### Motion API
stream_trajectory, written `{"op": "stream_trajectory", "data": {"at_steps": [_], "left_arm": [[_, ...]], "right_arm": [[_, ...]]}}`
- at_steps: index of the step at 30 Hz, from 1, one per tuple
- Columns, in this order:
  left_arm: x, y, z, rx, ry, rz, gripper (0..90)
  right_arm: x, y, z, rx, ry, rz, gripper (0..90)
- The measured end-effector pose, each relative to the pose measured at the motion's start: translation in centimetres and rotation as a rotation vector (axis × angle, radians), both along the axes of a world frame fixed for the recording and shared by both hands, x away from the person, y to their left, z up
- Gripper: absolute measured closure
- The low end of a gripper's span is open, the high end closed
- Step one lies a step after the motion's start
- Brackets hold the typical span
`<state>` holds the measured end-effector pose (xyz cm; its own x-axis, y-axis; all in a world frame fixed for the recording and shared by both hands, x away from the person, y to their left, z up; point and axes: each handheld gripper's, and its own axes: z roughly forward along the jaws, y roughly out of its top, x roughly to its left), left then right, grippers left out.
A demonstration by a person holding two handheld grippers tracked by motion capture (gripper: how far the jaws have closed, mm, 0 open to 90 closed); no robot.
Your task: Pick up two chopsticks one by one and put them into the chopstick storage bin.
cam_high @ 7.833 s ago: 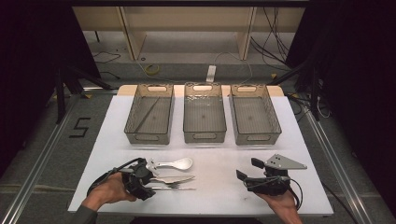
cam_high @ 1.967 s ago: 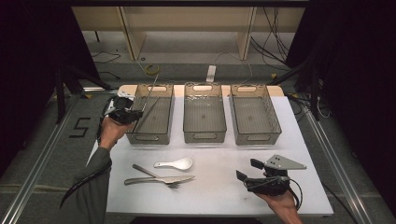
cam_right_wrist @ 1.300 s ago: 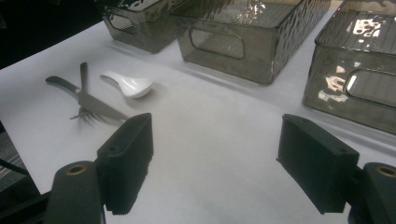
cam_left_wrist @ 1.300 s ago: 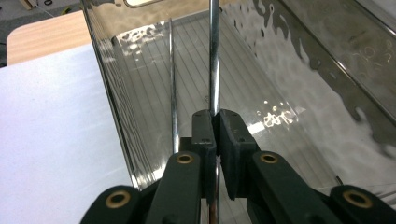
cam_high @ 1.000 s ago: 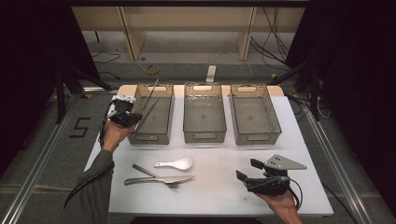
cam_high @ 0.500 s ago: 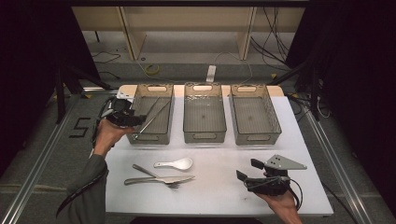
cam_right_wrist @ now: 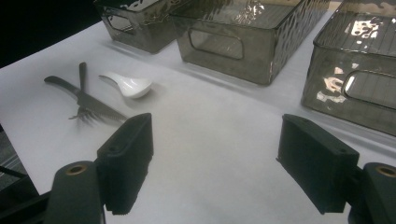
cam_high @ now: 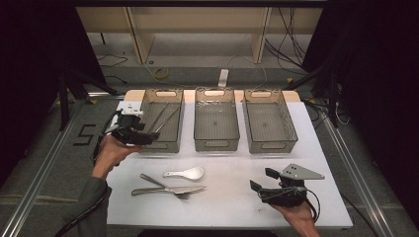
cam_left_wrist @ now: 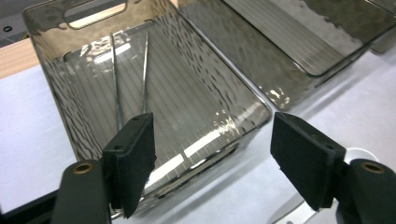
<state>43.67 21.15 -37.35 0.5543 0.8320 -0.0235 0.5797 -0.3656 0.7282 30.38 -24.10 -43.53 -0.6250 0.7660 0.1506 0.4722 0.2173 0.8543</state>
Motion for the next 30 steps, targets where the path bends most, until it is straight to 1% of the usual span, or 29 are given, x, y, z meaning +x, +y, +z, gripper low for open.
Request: {"op": "stream_trajectory", "data": {"at_steps": [2,4,8,11,14,15,16,21,22,27,29,30], "left_arm": [[-0.3,-0.3,0.0,-0.001,0.002,-0.017,29.0],[-0.5,-0.5,0.0,0.01,0.006,-0.034,28.0],[-0.9,-1.2,-0.1,0.016,0.007,-0.058,26.7],[-1.1,-1.7,-0.3,0.036,0.018,-0.082,25.6],[-1.2,-2.1,-0.5,0.038,0.023,-0.091,24.5],[-1.3,-2.2,-0.6,0.044,0.021,-0.1,24.2],[-1.3,-2.3,-0.6,0.049,0.028,-0.107,23.9],[-1.6,-2.9,-0.8,0.057,0.031,-0.13,22.2],[-1.7,-3.1,-0.9,0.051,0.031,-0.131,21.9],[-2.0,-4.3,-1.7,0.075,0.057,-0.169,20.9],[-2.1,-4.8,-1.9,0.085,0.063,-0.183,20.6],[-2.2,-4.9,-2.0,0.096,0.066,-0.191,20.7]], "right_arm": [[0.0,0.0,0.0,0.001,-0.002,0.0,27.5],[0.0,0.0,0.1,0.002,-0.001,0.0,27.4],[0.0,0.0,0.1,0.001,-0.005,0.004,27.4],[0.0,0.0,0.1,0.001,-0.005,0.004,27.4],[0.0,0.0,0.1,0.004,-0.003,0.003,27.4],[0.0,0.0,0.1,0.004,-0.001,0.002,27.4],[0.0,-0.1,0.1,0.003,-0.001,0.002,27.4],[0.0,-0.1,0.0,0.005,-0.005,0.002,27.5],[0.0,-0.2,0.0,0.005,-0.004,0.002,27.4],[-0.1,-0.2,0.1,0.008,-0.011,0.005,27.4],[-0.1,-0.2,0.1,0.009,-0.007,0.004,27.4],[-0.1,-0.2,0.1,0.009,-0.008,0.005,27.4]]}}
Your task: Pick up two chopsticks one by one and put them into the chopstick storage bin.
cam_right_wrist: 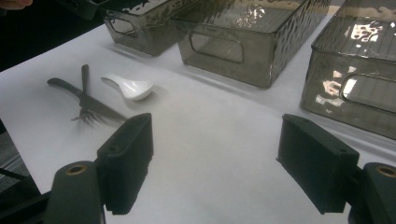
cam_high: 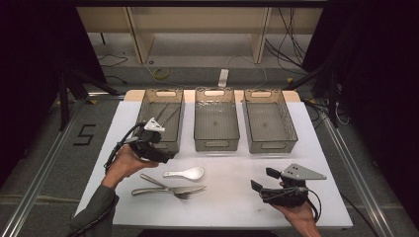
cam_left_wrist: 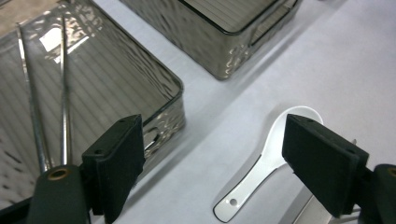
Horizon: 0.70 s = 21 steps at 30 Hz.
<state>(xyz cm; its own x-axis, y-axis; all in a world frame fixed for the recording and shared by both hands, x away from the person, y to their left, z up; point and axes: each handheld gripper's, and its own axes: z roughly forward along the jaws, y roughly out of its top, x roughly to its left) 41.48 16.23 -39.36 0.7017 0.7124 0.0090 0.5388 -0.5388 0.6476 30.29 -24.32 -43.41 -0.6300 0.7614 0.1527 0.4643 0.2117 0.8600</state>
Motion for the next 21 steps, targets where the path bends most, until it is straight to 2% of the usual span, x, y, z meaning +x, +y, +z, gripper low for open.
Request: {"op": "stream_trajectory", "data": {"at_steps": [9,16,18,21], "left_arm": [[-0.4,-1.0,-1.0,0.086,0.018,-0.046,21.2],[-0.6,-1.6,-1.9,0.116,0.047,-0.065,21.2],[-0.6,-1.7,-2.1,0.12,0.049,-0.068,21.2],[-0.7,-1.9,-2.3,0.149,0.041,-0.083,21.8]], "right_arm": [[0.0,0.2,0.1,-0.003,-0.005,0.011,27.4],[0.1,0.4,0.1,-0.006,-0.002,0.014,27.4],[0.1,0.4,0.0,-0.007,-0.003,0.015,27.4],[0.1,0.4,0.0,-0.008,-0.001,0.013,27.4]]}}
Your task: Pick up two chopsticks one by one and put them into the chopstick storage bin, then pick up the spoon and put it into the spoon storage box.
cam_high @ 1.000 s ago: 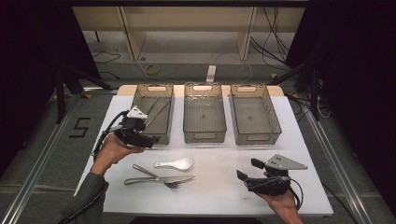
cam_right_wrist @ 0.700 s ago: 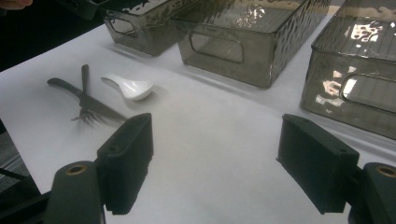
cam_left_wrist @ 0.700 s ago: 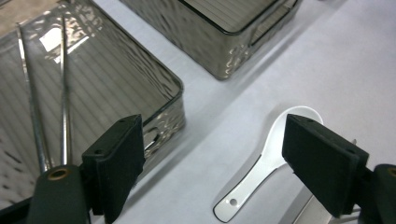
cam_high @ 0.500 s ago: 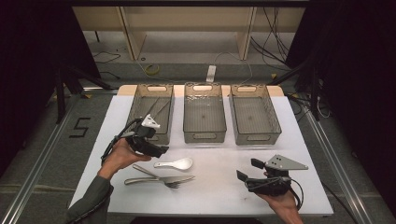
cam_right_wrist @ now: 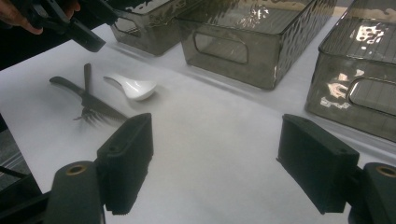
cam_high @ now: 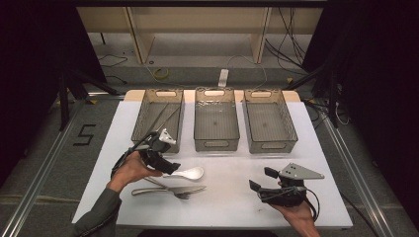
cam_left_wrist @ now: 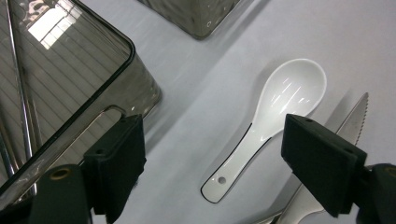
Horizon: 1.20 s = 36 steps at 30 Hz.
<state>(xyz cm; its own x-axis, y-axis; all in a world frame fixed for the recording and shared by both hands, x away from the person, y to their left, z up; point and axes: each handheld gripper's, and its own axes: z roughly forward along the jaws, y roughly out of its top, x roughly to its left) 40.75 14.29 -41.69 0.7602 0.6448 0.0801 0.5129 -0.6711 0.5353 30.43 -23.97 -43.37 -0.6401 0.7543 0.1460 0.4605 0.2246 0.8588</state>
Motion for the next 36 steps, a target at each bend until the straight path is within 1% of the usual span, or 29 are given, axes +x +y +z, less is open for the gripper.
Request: {"op": "stream_trajectory", "data": {"at_steps": [2,3,4,5,7,8,10,11,12,14,16,20,21,22,23,25,28,29,32,33,35,36], "left_arm": [[0.0,-0.2,-0.2,0.002,0.004,-0.007,22.1],[0.0,-0.3,-0.3,0.003,0.0,-0.003,22.1],[0.0,-0.3,-0.5,0.01,0.005,-0.007,22.1],[0.0,-0.4,-0.7,0.008,0.006,-0.004,22.2],[0.0,-0.5,-1.0,0.03,0.009,-0.011,22.2],[0.0,-0.6,-1.1,0.033,0.013,-0.006,22.3],[0.1,-0.7,-1.3,0.043,0.018,-0.013,22.4],[0.1,-0.9,-1.4,0.039,0.015,-0.011,22.6],[0.2,-0.9,-1.5,0.048,0.018,-0.02,22.8],[0.2,-1.1,-1.7,0.045,0.022,-0.02,23.2],[0.3,-1.1,-1.9,0.056,0.027,-0.022,23.4],[0.4,-1.2,-2.3,0.061,0.036,-0.022,23.9],[0.4,-1.3,-2.4,0.068,0.041,-0.03,24.1],[0.4,-1.4,-2.6,0.064,0.039,-0.025,24.4],[0.4,-1.4,-2.6,0.073,0.044,-0.033,24.7],[0.5,-1.4,-2.7,0.083,0.049,-0.043,25.6],[0.6,-1.4,-2.9,0.09,0.055,-0.041,27.4],[0.6,-1.4,-2.9,0.098,0.059,-0.045,27.9],[0.5,-1.5,-3.0,0.1,0.061,-0.048,30.0],[0.5,-1.5,-3.1,0.098,0.065,-0.051,30.7],[0.4,-1.6,-3.2,0.114,0.074,-0.069,32.4],[0.4,-1.6,-3.3,0.113,0.072,-0.071,33.2]], "right_arm": [[0.0,0.0,0.0,-0.001,-0.002,0.0,27.4],[0.0,0.0,0.0,-0.002,-0.001,-0.001,27.4],[0.0,0.0,0.0,-0.002,0.0,-0.001,27.4],[0.0,0.0,0.0,-0.002,-0.001,-0.001,27.4],[0.0,0.1,0.0,-0.003,-0.003,0.0,27.4],[0.0,0.1,0.0,-0.003,-0.005,0.002,27.4],[-0.1,0.1,0.0,-0.006,-0.003,0.002,27.4],[-0.1,0.0,0.0,-0.006,-0.003,0.002,27.4],[-0.1,0.0,0.0,-0.003,-0.002,0.0,27.4],[-0.1,-0.1,0.0,-0.001,-0.001,-0.003,27.4],[-0.1,-0.1,0.0,-0.002,-0.001,-0.005,27.4],[-0.3,0.0,0.1,-0.006,-0.007,0.003,27.4],[-0.3,0.0,0.1,-0.007,-0.006,0.003,27.4],[-0.3,0.0,0.1,-0.006,-0.003,0.003,27.4],[-0.2,0.0,0.0,-0.006,-0.005,0.005,27.4],[-0.2,-0.1,0.0,-0.007,-0.006,0.005,27.4],[-0.2,-0.1,0.1,-0.004,-0.005,0.006,27.4],[-0.2,-0.1,0.1,-0.004,-0.005,0.007,27.4],[-0.2,-0.1,0.0,-0.007,-0.006,0.006,27.4],[-0.2,-0.1,0.0,-0.008,-0.005,0.005,27.4],[-0.3,0.0,0.1,-0.008,-0.007,0.005,27.4],[-0.3,0.0,0.1,-0.009,-0.007,0.004,27.4]]}}
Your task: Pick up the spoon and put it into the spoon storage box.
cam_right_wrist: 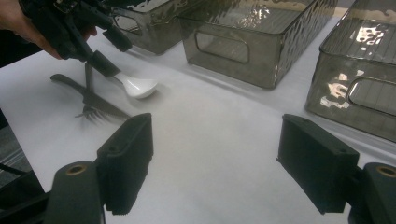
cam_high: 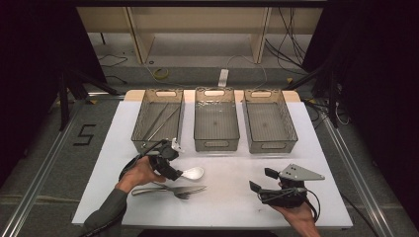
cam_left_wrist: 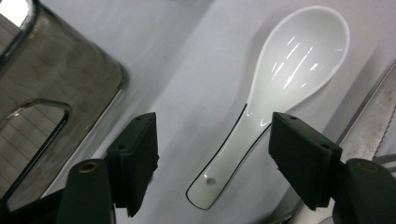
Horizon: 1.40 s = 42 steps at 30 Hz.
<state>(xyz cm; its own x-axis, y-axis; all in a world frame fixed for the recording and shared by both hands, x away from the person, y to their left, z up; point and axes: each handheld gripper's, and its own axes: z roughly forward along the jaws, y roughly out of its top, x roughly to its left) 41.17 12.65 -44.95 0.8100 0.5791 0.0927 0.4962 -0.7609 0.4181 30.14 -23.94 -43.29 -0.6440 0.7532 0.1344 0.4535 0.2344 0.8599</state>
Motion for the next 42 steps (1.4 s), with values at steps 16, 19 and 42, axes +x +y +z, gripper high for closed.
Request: {"op": "stream_trajectory", "data": {"at_steps": [16,19,42], "left_arm": [[-0.1,-0.3,-1.5,0.042,0.073,-0.072,51.6],[-0.1,-0.3,-1.5,0.039,0.077,-0.077,53.9],[0.2,-0.1,-1.5,-0.001,0.136,-0.08,76.7]], "right_arm": [[-0.1,0.1,0.0,-0.01,-0.003,0.001,27.4],[-0.1,0.1,0.0,-0.011,-0.003,-0.001,27.4],[-0.1,0.0,0.0,-0.015,-0.003,0.0,27.5]]}}
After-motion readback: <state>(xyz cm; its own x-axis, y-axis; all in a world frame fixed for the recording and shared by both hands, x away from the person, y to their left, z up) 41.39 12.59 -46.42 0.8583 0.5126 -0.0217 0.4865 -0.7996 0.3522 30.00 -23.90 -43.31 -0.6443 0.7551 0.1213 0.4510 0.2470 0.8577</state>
